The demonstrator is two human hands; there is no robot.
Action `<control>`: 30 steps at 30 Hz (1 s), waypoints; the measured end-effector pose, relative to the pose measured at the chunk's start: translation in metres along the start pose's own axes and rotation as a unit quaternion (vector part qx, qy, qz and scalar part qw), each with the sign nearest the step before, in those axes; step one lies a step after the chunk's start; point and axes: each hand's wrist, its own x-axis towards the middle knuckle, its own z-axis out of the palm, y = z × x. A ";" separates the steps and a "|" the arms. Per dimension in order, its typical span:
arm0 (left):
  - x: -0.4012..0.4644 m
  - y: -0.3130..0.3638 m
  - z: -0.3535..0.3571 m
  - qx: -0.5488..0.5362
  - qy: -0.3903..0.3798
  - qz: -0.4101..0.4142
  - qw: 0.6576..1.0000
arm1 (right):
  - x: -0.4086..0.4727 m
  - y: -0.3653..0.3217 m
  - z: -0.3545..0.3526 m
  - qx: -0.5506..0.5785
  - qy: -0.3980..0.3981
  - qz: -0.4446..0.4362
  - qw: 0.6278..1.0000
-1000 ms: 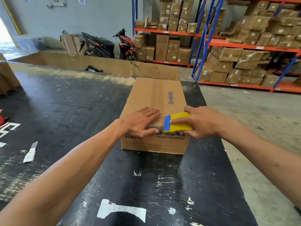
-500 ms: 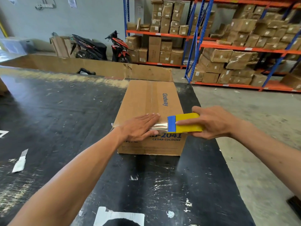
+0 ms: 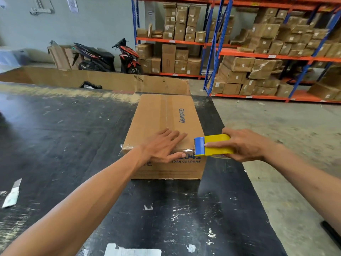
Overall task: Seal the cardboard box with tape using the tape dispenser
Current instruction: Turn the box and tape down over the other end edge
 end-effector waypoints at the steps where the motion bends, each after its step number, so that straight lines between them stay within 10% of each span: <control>1: 0.008 0.005 0.000 -0.001 0.000 0.004 1.000 | 0.001 0.001 0.000 -0.005 0.001 -0.003 1.000; 30: 0.031 0.014 0.009 -0.070 -0.044 0.018 0.996 | -0.046 0.030 0.014 -0.023 0.038 0.014 0.999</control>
